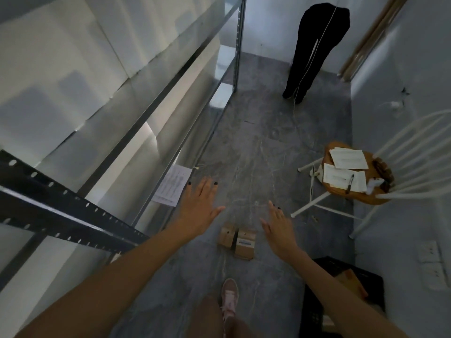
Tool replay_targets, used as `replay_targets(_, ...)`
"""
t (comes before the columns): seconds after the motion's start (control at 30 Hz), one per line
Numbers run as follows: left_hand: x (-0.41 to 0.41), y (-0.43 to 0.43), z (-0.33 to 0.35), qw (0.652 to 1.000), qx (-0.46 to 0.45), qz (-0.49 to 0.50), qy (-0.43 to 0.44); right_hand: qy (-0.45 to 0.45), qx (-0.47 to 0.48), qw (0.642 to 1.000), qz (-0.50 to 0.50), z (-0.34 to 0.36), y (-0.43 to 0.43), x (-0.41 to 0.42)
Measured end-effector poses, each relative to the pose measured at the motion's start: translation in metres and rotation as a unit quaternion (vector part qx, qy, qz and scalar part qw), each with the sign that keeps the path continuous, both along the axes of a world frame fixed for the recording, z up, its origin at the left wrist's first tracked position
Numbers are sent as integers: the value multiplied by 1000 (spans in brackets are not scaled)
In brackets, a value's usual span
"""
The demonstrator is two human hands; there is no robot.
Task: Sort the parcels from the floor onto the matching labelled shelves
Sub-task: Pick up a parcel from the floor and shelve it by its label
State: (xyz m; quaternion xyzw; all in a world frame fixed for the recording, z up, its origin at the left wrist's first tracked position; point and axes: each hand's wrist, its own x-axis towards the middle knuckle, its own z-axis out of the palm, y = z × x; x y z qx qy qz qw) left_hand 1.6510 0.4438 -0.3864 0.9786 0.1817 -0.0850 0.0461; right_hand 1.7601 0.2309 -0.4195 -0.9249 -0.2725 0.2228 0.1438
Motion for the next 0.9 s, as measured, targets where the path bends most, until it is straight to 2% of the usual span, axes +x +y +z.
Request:
replay_targets(0.23, 20, 24, -61, 997, -23, 35, 65, 89, -21, 996, -16, -45, 14, 23)
replay_targets(0.47, 47, 42, -153, 994, -58, 76, 50, 187, 19, 978, -95, -127, 41, 33)
replay_targets(0.53, 53, 54, -189, 990, -60, 124, 21, 211, 35, 969, -127, -157, 49, 31)
replay_targets(0.6, 55, 70, -232, 979, -71, 190, -7, 232, 44, 959, -155, -198, 54, 28)
replay_targets(0.7, 54, 89, -308, 960, -97, 261, 3, 269, 33, 944, -187, -275, 58, 24)
replay_targets(0.9, 66, 79, -472, 933, -188, 307, -19, 360, 0, 888, -286, -437, 84, 38)
